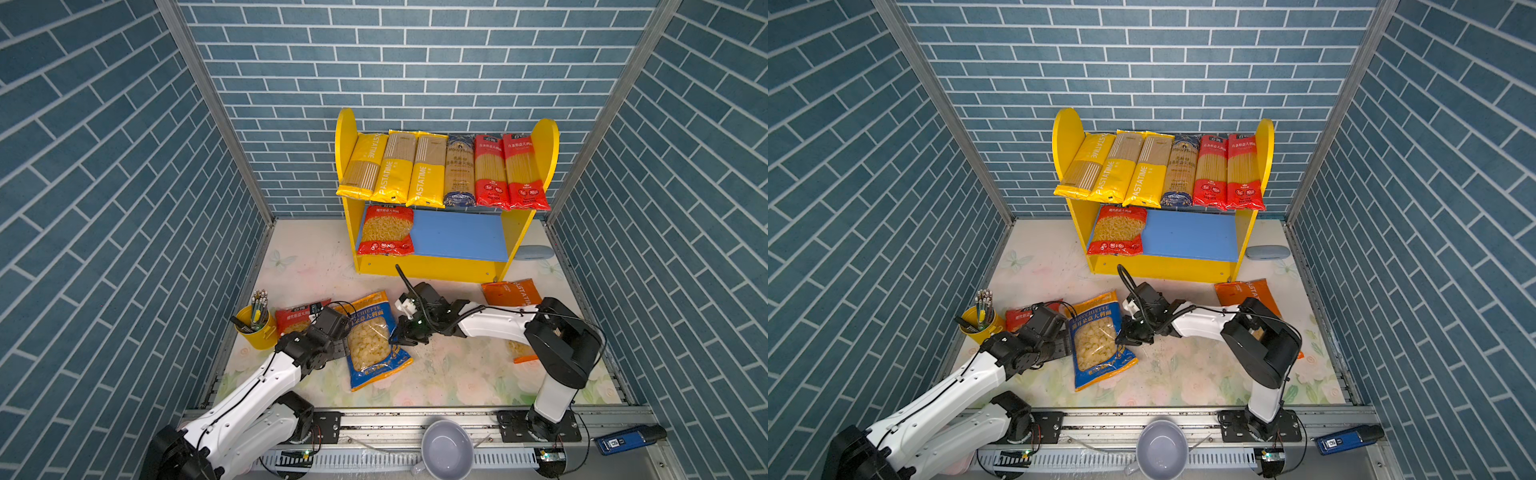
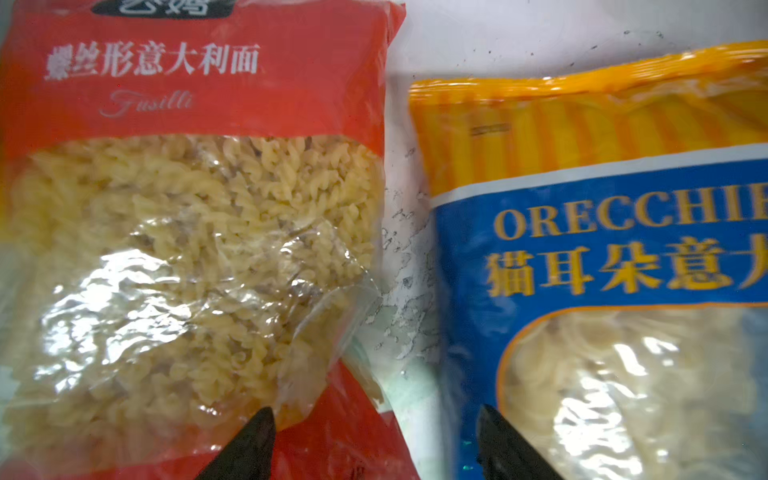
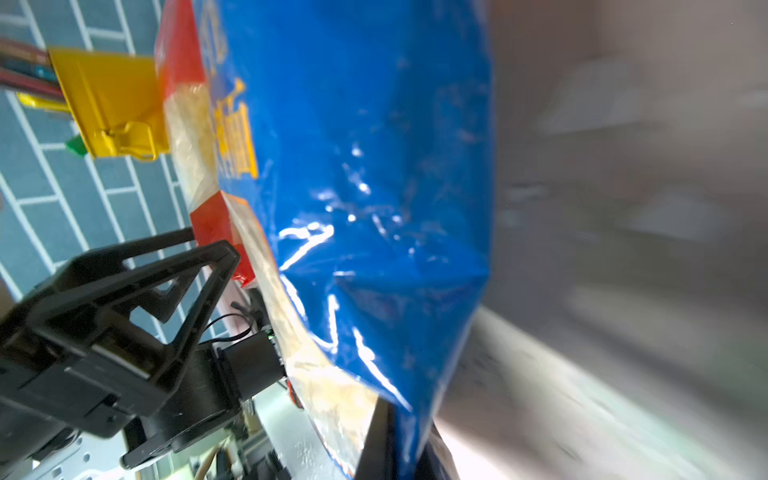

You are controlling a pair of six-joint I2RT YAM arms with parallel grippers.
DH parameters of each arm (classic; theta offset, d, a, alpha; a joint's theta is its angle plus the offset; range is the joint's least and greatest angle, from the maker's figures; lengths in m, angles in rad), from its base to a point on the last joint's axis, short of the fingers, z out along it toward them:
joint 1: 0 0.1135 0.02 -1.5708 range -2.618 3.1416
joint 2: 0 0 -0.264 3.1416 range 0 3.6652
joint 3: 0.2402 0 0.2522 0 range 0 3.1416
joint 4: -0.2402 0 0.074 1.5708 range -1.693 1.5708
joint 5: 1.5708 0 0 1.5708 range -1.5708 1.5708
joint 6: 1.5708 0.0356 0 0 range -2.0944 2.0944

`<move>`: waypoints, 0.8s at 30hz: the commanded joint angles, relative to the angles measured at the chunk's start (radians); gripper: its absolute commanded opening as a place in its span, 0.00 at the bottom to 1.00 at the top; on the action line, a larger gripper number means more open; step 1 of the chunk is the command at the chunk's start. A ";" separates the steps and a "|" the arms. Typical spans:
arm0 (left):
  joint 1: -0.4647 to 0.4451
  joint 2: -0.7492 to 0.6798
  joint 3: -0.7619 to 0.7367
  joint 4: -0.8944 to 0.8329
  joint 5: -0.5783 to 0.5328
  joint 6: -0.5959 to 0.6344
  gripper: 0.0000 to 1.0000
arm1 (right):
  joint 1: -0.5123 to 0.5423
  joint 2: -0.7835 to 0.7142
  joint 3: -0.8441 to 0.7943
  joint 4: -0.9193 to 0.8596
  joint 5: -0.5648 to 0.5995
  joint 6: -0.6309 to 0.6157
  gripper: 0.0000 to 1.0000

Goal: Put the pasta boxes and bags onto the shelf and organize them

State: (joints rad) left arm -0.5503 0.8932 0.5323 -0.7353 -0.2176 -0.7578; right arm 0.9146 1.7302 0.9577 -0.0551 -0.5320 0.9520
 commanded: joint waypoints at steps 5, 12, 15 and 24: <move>-0.022 0.056 -0.012 -0.025 -0.042 -0.005 0.70 | -0.105 -0.205 -0.116 -0.208 0.145 -0.067 0.00; -0.084 0.158 0.041 -0.078 -0.193 -0.012 0.63 | -0.136 -0.305 -0.163 -0.280 0.232 -0.066 0.00; -0.112 0.216 0.077 -0.092 -0.278 -0.006 0.60 | -0.145 -0.310 -0.173 -0.252 0.242 -0.049 0.00; -0.114 0.292 0.103 -0.037 -0.300 0.022 0.45 | -0.159 -0.309 -0.180 -0.242 0.249 -0.045 0.00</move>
State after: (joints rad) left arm -0.6590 1.1717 0.6090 -0.7761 -0.4797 -0.7517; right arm 0.7712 1.4445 0.7998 -0.3046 -0.3233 0.9108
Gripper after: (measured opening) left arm 0.458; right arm 0.044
